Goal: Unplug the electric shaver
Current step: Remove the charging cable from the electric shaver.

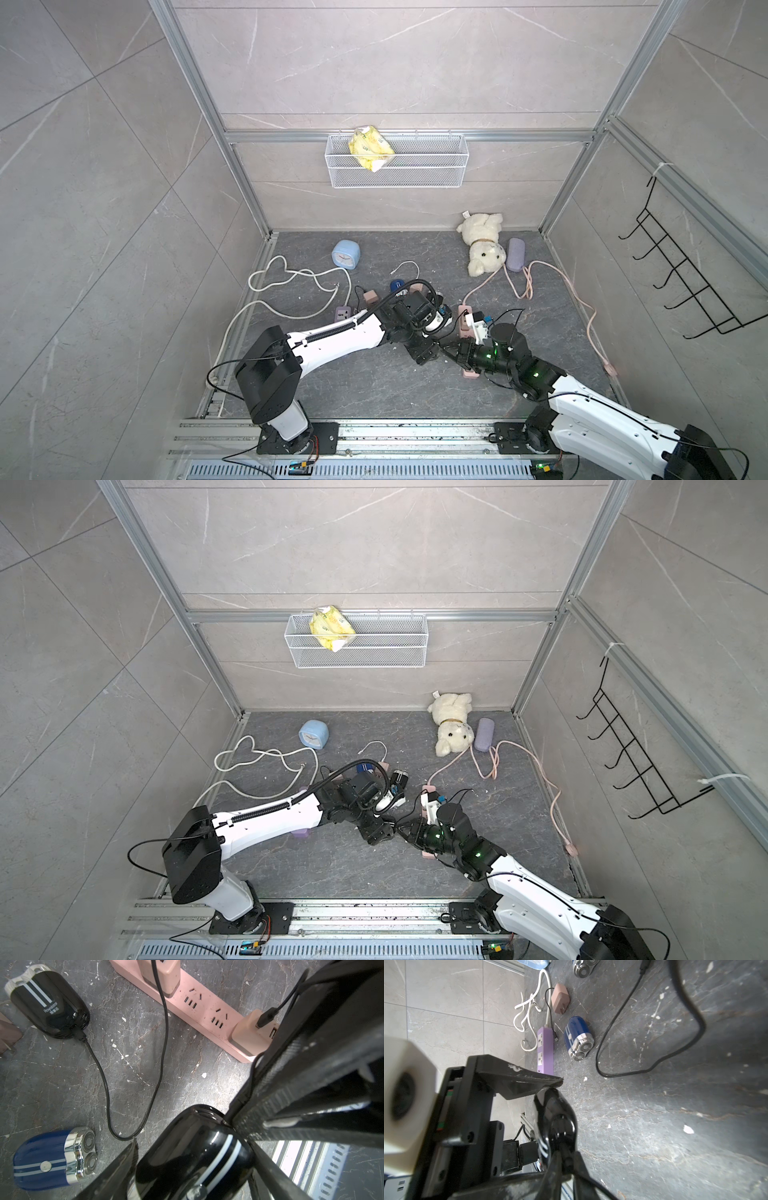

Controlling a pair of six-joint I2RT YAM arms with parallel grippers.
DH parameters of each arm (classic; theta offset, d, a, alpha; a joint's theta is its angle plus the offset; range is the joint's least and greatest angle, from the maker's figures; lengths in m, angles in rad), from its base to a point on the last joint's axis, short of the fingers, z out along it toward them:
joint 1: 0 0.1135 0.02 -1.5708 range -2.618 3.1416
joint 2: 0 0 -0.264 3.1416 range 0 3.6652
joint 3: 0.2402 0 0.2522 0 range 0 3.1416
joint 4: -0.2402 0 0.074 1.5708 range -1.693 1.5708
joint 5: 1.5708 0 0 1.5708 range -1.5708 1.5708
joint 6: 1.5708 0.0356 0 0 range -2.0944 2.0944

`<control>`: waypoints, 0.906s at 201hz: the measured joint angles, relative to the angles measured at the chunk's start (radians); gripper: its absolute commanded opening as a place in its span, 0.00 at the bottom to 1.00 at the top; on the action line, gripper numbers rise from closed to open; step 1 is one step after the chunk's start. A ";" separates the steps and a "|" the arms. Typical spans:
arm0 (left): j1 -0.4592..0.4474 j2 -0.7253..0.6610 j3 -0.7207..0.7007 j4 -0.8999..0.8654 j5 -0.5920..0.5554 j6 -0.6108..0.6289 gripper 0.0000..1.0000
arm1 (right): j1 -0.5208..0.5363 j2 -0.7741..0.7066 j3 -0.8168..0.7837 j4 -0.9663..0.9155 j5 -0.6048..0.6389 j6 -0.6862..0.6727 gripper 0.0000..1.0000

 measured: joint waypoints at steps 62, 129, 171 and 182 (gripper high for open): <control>-0.002 -0.025 -0.038 0.049 0.000 -0.023 0.48 | 0.001 -0.034 -0.036 0.041 0.009 0.009 0.00; -0.012 -0.076 -0.071 0.111 0.003 -0.043 0.45 | 0.005 -0.132 -0.039 -0.006 0.040 0.008 0.00; -0.015 -0.080 -0.096 0.140 0.008 -0.060 0.41 | 0.006 -0.143 -0.039 -0.036 0.044 0.008 0.00; -0.016 -0.080 -0.103 0.148 0.008 -0.063 0.41 | 0.008 -0.146 -0.039 -0.045 0.045 0.008 0.00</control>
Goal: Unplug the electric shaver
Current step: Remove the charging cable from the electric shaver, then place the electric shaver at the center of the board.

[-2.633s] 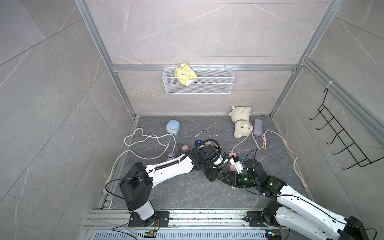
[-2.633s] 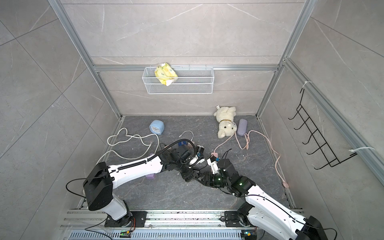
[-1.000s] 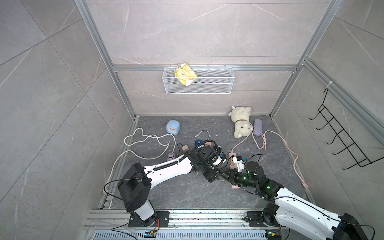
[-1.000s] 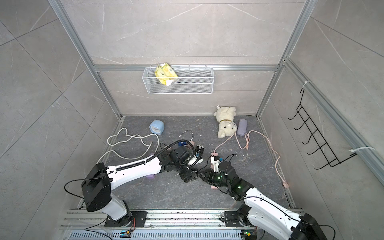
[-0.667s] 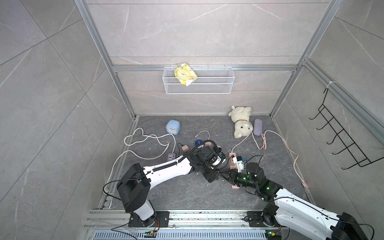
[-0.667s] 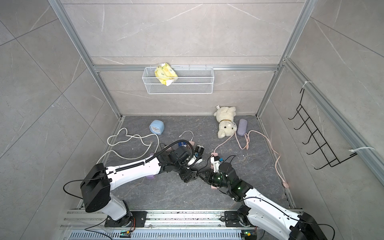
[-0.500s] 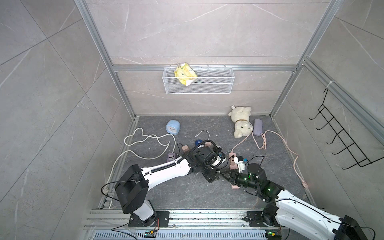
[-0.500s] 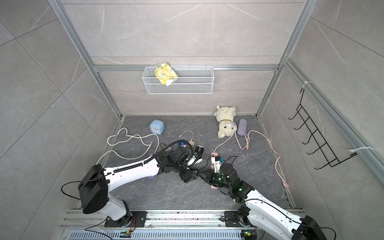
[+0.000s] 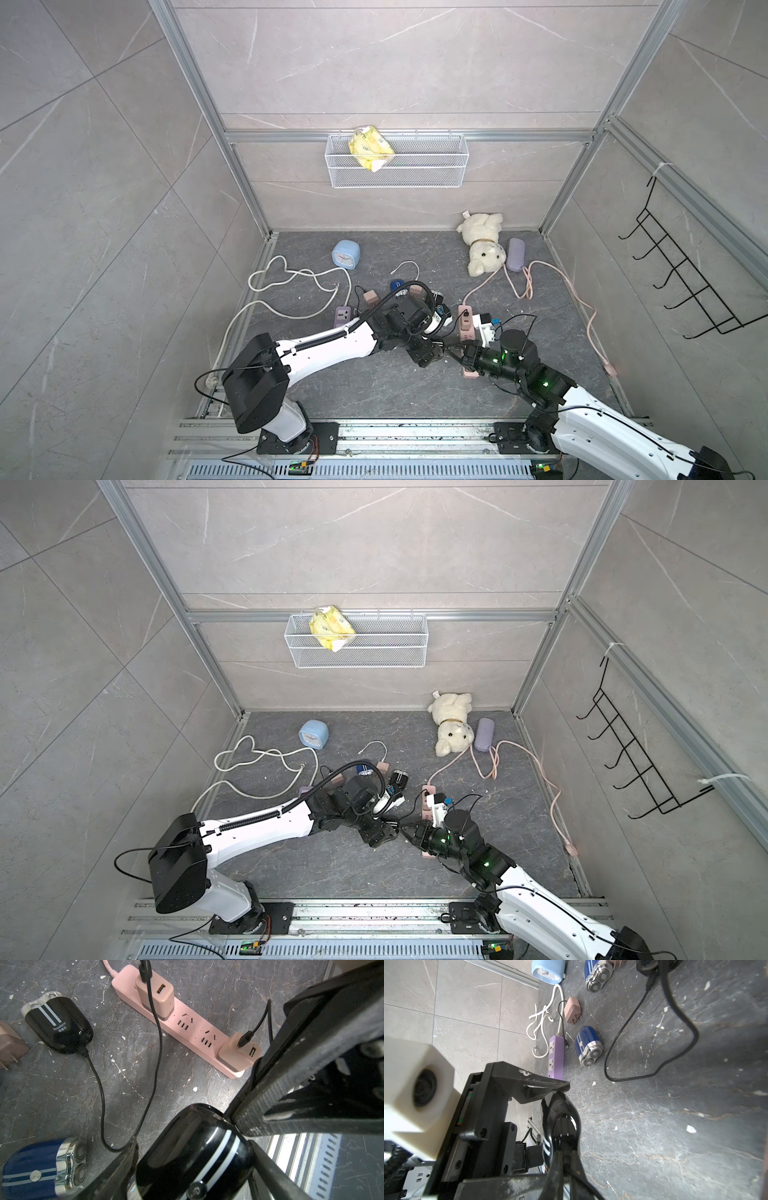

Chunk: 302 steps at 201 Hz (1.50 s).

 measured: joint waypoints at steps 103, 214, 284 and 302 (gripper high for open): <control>-0.004 0.000 -0.076 -0.068 -0.028 -0.031 0.36 | -0.008 -0.100 0.005 -0.192 0.136 -0.047 0.00; 0.014 0.010 -0.097 -0.121 -0.249 -0.246 0.41 | 0.008 0.290 0.071 -0.132 -0.028 -0.182 0.00; 0.046 0.045 -0.164 -0.129 -0.287 -0.391 0.43 | 0.020 0.290 0.126 -0.241 -0.014 -0.257 0.00; 0.050 0.048 -0.184 -0.126 -0.290 -0.423 0.45 | 0.021 0.290 0.132 -0.265 -0.007 -0.274 0.00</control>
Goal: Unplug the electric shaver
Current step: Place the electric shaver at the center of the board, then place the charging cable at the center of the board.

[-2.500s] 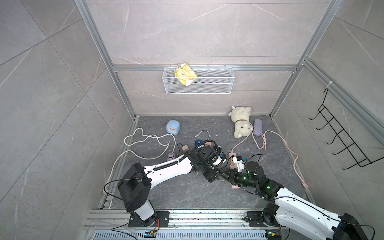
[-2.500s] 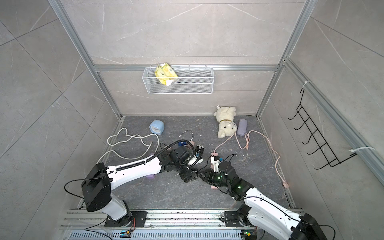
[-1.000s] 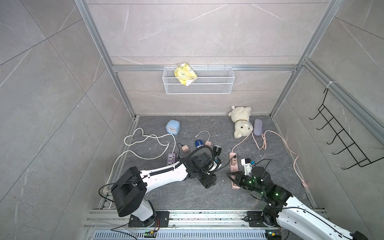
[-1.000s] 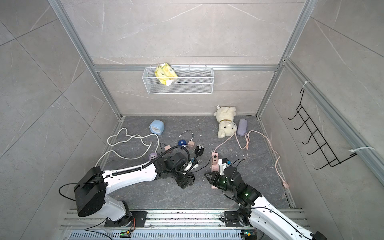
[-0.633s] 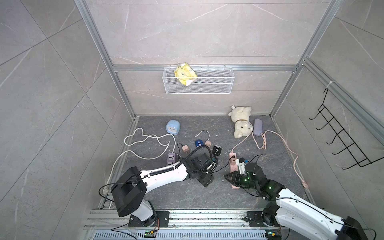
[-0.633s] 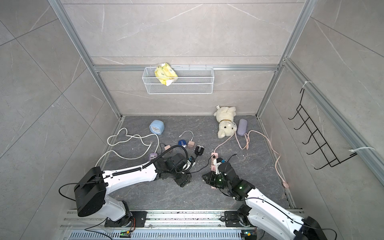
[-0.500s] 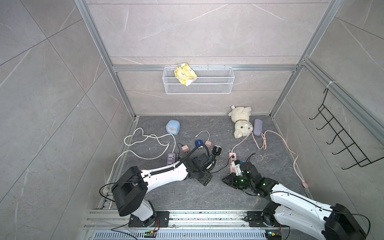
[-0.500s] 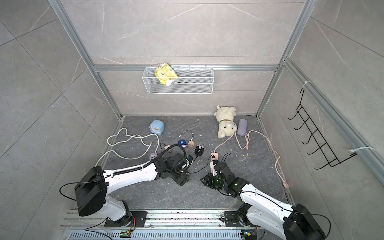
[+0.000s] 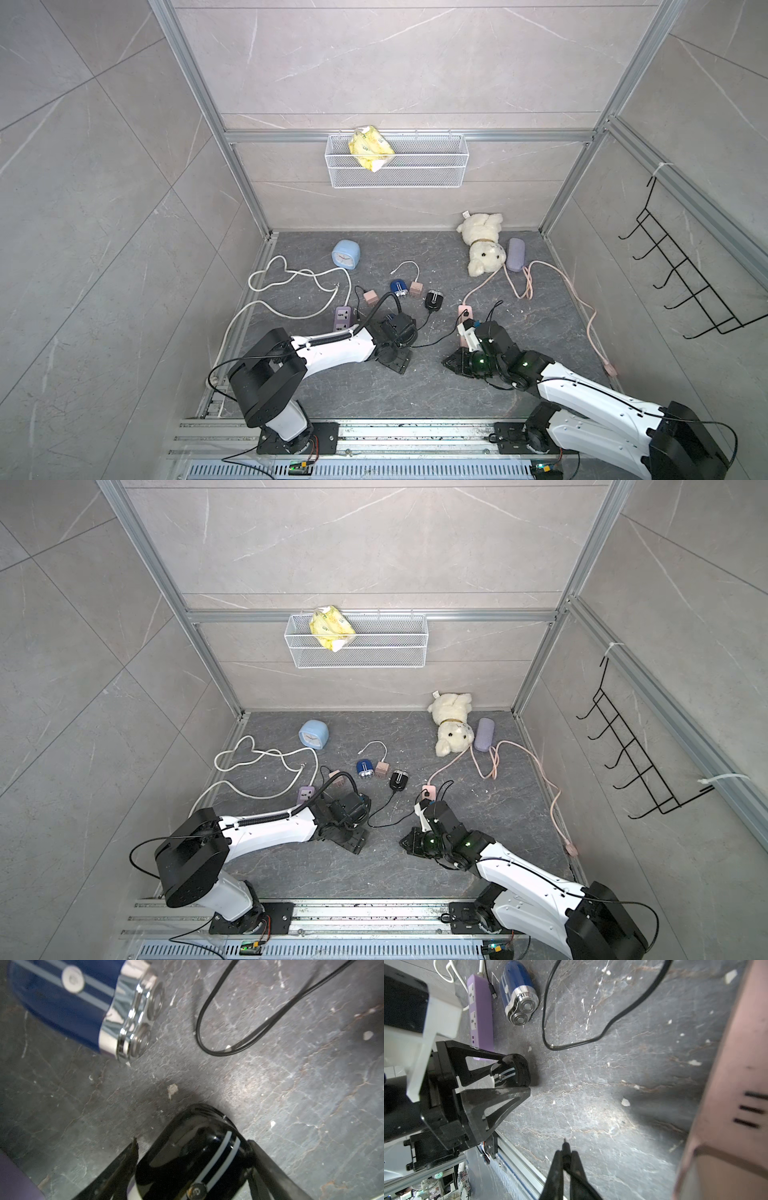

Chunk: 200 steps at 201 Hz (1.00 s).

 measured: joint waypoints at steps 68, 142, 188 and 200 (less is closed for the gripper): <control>0.001 0.006 -0.040 0.038 0.001 -0.085 0.67 | 0.005 -0.006 0.050 -0.101 0.034 -0.054 0.00; -0.003 0.017 -0.039 0.060 0.001 -0.112 0.89 | 0.013 -0.037 0.079 -0.195 0.068 -0.090 0.05; -0.005 0.017 -0.037 0.062 0.002 -0.126 0.94 | 0.018 -0.037 0.089 -0.223 0.083 -0.101 0.34; -0.005 0.016 -0.035 0.061 0.003 -0.129 0.95 | 0.020 -0.037 0.094 -0.227 0.082 -0.105 0.38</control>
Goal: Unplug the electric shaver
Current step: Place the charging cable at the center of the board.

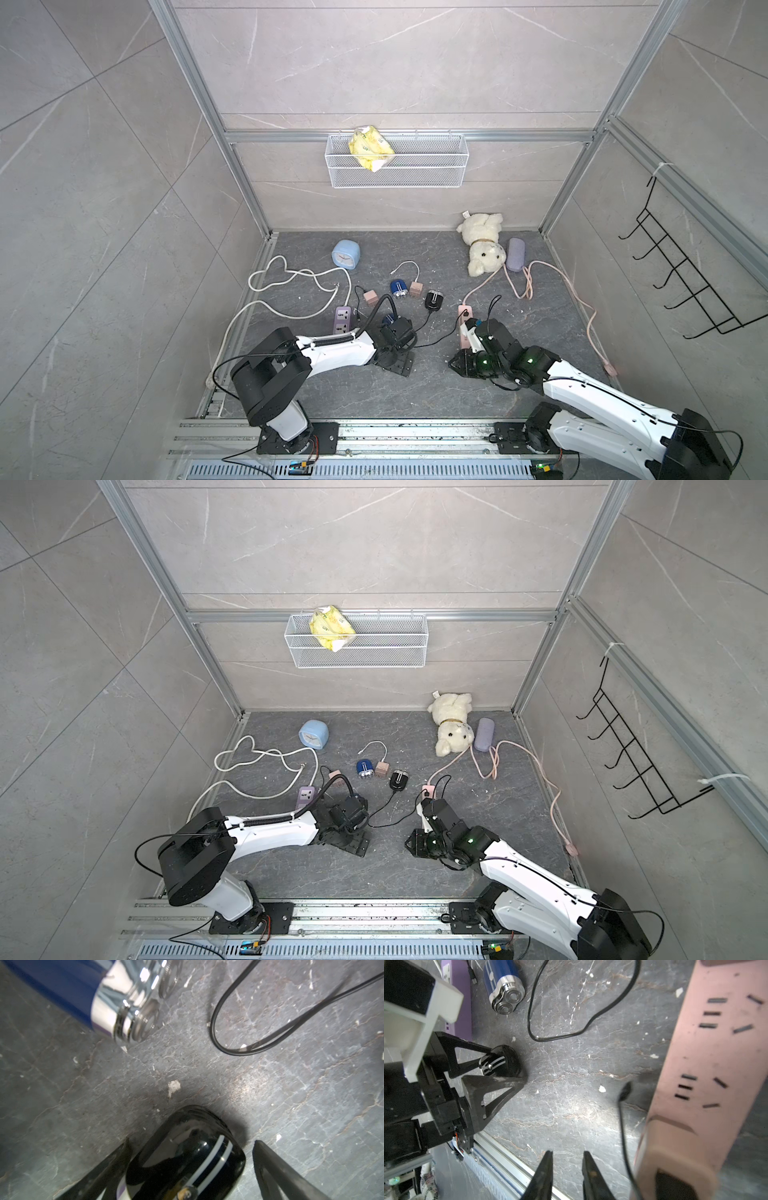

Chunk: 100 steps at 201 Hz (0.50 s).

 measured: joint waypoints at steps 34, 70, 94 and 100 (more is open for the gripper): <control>0.005 0.000 0.011 -0.044 -0.012 0.000 0.98 | 0.003 -0.007 0.010 -0.005 -0.020 -0.003 0.44; 0.005 -0.018 0.042 -0.091 -0.029 0.001 0.99 | 0.003 -0.071 0.032 -0.070 -0.019 -0.015 0.46; 0.006 -0.019 0.089 -0.101 -0.027 0.012 0.99 | 0.003 -0.132 0.068 -0.122 -0.010 -0.020 0.49; 0.006 -0.019 0.102 -0.101 -0.024 0.018 0.99 | 0.003 -0.147 0.078 -0.138 -0.001 -0.023 0.49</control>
